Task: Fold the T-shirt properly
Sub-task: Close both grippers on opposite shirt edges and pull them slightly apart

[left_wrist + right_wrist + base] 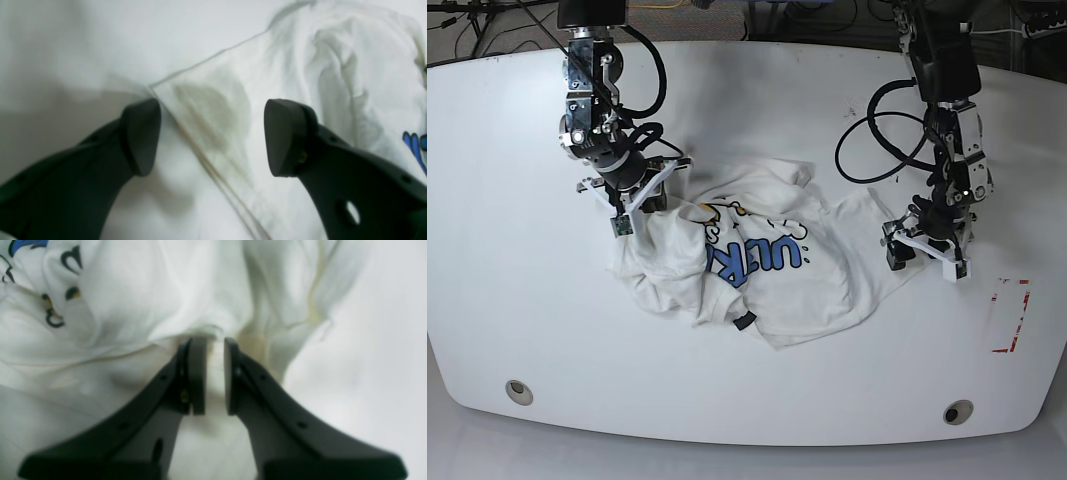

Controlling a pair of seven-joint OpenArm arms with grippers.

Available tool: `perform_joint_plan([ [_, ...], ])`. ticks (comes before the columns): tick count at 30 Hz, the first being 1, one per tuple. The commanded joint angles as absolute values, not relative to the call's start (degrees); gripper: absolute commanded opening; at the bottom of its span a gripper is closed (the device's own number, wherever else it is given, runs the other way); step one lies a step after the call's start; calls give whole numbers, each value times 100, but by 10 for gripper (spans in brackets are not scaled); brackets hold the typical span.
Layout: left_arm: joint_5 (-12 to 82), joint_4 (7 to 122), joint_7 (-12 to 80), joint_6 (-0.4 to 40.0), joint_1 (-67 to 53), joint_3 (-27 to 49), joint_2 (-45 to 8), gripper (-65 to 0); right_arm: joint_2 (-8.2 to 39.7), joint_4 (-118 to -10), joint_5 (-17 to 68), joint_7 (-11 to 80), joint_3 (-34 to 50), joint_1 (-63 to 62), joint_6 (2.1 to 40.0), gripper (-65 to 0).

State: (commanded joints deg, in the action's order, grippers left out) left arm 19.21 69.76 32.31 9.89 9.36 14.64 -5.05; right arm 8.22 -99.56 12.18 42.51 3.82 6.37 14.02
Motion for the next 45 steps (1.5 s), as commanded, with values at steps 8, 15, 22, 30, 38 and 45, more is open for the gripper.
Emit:
perform_joint_plan([
  [8,2290,6976,3327,989,945,1156,-488,-204,822,-9938,1218,4251,365,637,1402,-558],
  [15,2571,6862,3301,989,954,989,-488,-204,822,-9938,1218,4251,382,637,1402,-558],
  [22,2571,6396,3292,989,1182,989,-488,-208,822,-9938,1218,4251,382,637,1402,-558],
  [30,2563,6325,3284,989,1314,989,-488,-446,822,-9938,1218,4242,391,637,1411,-558],
  [38,2536,6334,3284,980,1323,989,-488,-614,822,-9965,1218,4233,391,637,1411,-558],
  [45,2536,6378,3284,980,1297,989,-505,-650,813,-10132,1262,4207,602,637,1393,-556],
])
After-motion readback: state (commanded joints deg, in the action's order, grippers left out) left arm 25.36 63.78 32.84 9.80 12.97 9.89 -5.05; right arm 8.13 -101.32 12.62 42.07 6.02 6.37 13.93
